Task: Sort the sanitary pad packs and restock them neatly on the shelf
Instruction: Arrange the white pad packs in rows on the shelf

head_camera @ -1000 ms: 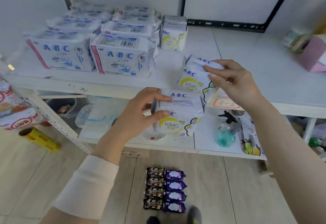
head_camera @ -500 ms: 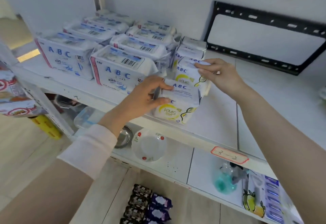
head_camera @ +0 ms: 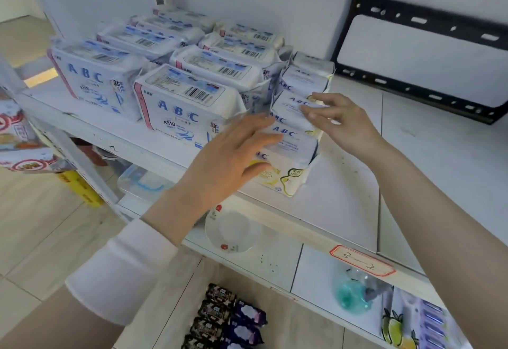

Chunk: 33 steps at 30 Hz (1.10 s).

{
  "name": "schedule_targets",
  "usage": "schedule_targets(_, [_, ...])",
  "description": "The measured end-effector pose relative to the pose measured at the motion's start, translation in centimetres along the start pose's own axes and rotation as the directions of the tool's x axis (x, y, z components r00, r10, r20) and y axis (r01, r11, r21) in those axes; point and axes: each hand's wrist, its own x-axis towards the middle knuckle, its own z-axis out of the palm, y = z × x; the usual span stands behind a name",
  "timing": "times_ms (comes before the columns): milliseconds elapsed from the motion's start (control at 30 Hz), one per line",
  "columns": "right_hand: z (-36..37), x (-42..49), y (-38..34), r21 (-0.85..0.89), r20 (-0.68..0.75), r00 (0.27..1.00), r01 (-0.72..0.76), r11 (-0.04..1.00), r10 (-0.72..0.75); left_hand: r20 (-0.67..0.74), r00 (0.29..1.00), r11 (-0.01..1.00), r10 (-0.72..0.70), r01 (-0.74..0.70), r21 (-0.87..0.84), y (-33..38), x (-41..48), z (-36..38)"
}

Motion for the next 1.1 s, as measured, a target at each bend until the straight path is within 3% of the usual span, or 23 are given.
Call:
schedule_targets(100, [-0.2,-0.5,0.2,-0.066,-0.016,0.997,0.072,0.995,-0.073,0.014,0.997,0.996,0.081,-0.082,0.045,1.0,-0.1,1.3])
schedule_targets(333, [-0.2,0.0,-0.6,-0.008,0.051,0.999,-0.018,1.0,0.018,-0.032,0.999,0.998,0.008,-0.006,0.069,0.1,0.8,2.2])
schedule_targets(633, [0.3,1.1,-0.9,0.062,0.108,0.993,-0.044,0.997,0.037,0.025,1.0,0.991,0.003,-0.007,0.134,-0.5,1.3,2.0])
schedule_targets(900, [0.6,1.2,-0.7,-0.076,0.098,0.994,0.048,0.996,-0.04,0.049,0.999,0.992,0.004,-0.01,0.13,-0.1,1.5,1.7])
schedule_targets(1100, [0.7,1.0,-0.4,-0.059,0.068,0.993,0.098,0.993,-0.094,0.028,1.0,0.989,-0.006,0.002,0.146,0.2,1.5,1.7])
